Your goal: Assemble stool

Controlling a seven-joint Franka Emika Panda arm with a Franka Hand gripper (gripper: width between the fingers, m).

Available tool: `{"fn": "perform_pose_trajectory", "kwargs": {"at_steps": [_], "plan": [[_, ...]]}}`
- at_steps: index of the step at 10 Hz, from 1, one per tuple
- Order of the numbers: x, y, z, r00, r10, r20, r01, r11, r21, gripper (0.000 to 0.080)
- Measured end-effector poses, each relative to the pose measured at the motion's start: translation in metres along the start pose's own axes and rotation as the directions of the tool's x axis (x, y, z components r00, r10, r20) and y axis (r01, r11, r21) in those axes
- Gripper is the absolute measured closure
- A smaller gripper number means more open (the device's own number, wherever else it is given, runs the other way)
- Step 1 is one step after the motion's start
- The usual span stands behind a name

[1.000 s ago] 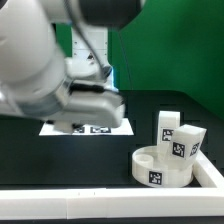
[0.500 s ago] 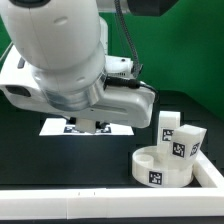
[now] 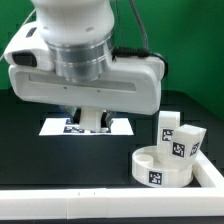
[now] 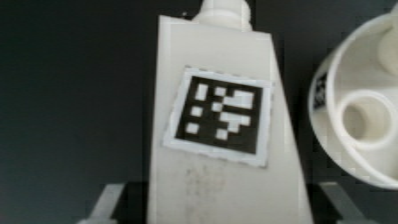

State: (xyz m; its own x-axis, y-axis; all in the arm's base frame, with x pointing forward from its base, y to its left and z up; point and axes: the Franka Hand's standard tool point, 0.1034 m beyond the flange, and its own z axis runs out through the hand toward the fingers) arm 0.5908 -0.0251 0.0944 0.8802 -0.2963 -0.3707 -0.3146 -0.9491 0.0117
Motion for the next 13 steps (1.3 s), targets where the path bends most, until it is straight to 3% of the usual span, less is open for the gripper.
{"fn": "perform_pose_trajectory", "kwargs": {"at_steps": [2,3,5,6,8,10,11,13], "plan": [[-0.004,-0.009,-0.013,0.993,-0.012,-0.116,0.014,1.0,0.02,0.0473],[0.005,-0.011,-0.015,0.976,-0.013,-0.217,0.019,0.999,0.026,0.0473],[0.006,-0.014,-0.013,0.944,-0.014,-0.329,0.026,0.999,0.031,0.0473],[0.013,-0.016,-0.017,0.905,-0.034,-0.425,0.047,0.999,0.022,0.0473],[0.017,-0.024,-0.022,0.828,-0.11,-0.55,0.11,0.993,-0.034,0.0473],[0.018,-0.045,-0.03,0.738,-0.213,-0.64,0.184,0.976,-0.113,0.0473],[0.016,-0.052,-0.029,0.714,-0.233,-0.66,0.2,0.972,-0.126,0.0473],[0.016,-0.05,-0.029,0.719,-0.226,-0.657,0.195,0.973,-0.122,0.0473]]}}
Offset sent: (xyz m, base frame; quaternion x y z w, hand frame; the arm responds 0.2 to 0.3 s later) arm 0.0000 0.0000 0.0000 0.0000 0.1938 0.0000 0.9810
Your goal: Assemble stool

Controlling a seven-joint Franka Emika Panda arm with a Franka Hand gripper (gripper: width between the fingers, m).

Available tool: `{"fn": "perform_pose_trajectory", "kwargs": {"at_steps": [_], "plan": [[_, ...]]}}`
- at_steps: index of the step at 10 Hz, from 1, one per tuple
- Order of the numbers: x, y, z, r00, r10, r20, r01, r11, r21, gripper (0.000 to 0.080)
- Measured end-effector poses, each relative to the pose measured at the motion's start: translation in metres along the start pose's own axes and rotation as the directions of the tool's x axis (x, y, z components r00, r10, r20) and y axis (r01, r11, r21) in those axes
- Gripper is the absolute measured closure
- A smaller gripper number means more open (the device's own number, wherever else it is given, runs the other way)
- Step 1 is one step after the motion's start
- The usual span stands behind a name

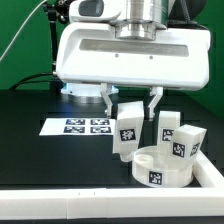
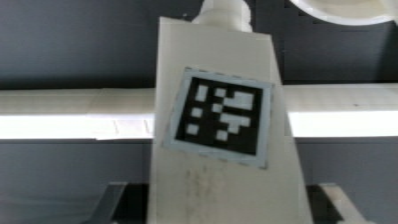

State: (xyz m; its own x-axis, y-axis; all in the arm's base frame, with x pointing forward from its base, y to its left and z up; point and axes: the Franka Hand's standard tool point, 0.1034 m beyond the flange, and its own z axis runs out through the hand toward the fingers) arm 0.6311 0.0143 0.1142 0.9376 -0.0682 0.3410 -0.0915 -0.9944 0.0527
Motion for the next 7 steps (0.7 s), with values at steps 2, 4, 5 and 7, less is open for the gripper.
{"fn": "perform_pose_trajectory", "kwargs": {"at_steps": [2,4,5,7], "plan": [[0.0,-0.003,0.0,1.0,-0.013,-0.004,0.013,1.0,0.0,0.0473],[-0.003,-0.021,-0.003,0.994,-0.107,-0.018,0.107,0.994,-0.003,0.0473],[-0.003,-0.026,-0.004,0.992,-0.125,-0.022,0.125,0.992,-0.002,0.0473],[-0.003,-0.028,-0.004,0.99,-0.131,-0.053,0.131,0.991,-0.002,0.0473]]}}
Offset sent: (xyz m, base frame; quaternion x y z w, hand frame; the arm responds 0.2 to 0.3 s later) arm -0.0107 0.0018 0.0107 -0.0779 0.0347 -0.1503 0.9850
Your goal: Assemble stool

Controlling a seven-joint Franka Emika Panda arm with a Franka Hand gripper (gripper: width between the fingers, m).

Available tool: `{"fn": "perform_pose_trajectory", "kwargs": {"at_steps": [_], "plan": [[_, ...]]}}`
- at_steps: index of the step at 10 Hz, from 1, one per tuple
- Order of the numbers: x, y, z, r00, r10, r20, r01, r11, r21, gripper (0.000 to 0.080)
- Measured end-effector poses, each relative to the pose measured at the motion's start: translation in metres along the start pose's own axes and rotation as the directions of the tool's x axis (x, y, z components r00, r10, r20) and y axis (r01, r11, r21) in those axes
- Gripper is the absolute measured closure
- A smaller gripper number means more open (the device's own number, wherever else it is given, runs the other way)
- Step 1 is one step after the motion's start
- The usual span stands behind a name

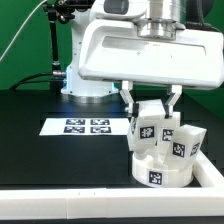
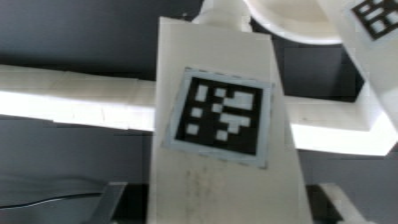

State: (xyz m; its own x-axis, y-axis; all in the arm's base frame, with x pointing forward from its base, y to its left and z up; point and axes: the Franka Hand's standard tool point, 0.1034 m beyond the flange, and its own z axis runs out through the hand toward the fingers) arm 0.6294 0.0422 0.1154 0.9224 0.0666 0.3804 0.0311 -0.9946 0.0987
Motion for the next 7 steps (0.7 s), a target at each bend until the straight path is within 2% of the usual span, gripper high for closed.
{"fn": "perform_pose_trajectory", "kwargs": {"at_steps": [2,3,5,7], "plan": [[0.002,0.0,0.0,1.0,-0.001,-0.019,0.001,1.0,0.0,0.0473],[0.007,0.001,-0.002,0.989,-0.012,-0.145,0.011,1.0,-0.006,0.0473],[-0.007,0.0,-0.001,0.978,-0.035,-0.208,0.032,0.999,-0.014,0.0473],[-0.014,-0.008,-0.008,0.978,-0.047,-0.202,0.046,0.999,-0.008,0.0473]]}}
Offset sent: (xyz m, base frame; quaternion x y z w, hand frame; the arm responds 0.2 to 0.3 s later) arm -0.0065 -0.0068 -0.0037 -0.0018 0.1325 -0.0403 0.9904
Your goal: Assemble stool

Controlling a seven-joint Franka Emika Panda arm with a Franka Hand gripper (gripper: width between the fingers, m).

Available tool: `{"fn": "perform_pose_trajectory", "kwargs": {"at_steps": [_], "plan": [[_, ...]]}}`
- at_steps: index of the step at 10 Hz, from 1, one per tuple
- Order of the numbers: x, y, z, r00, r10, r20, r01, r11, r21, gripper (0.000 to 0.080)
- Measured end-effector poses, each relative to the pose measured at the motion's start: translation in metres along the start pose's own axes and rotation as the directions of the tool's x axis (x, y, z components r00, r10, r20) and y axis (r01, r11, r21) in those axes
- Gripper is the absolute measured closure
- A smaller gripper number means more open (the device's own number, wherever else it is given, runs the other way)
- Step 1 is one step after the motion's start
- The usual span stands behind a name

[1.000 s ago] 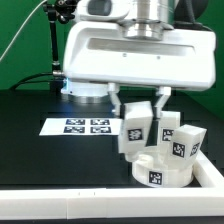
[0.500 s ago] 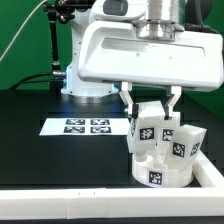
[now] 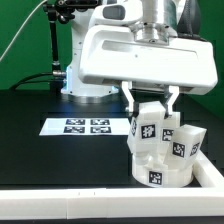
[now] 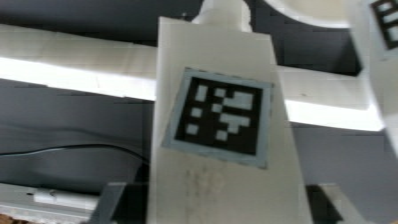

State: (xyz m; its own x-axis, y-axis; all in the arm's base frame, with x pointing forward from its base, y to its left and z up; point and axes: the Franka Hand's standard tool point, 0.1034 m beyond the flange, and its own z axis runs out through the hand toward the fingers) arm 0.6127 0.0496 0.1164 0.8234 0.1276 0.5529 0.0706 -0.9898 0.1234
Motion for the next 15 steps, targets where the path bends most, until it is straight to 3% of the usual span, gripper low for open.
{"fn": "perform_pose_trajectory", "kwargs": {"at_steps": [2,7,10,15], "plan": [[-0.001,-0.008,-0.006,1.0,-0.007,-0.001,0.007,1.0,0.008,0.0472],[-0.005,-0.002,-0.004,0.999,-0.041,0.006,0.041,0.999,0.0,0.0472],[-0.021,-0.005,-0.009,0.999,-0.033,0.014,0.033,0.999,0.002,0.0473],[-0.025,-0.01,-0.008,0.999,-0.029,0.017,0.029,1.0,0.003,0.0473]]}}
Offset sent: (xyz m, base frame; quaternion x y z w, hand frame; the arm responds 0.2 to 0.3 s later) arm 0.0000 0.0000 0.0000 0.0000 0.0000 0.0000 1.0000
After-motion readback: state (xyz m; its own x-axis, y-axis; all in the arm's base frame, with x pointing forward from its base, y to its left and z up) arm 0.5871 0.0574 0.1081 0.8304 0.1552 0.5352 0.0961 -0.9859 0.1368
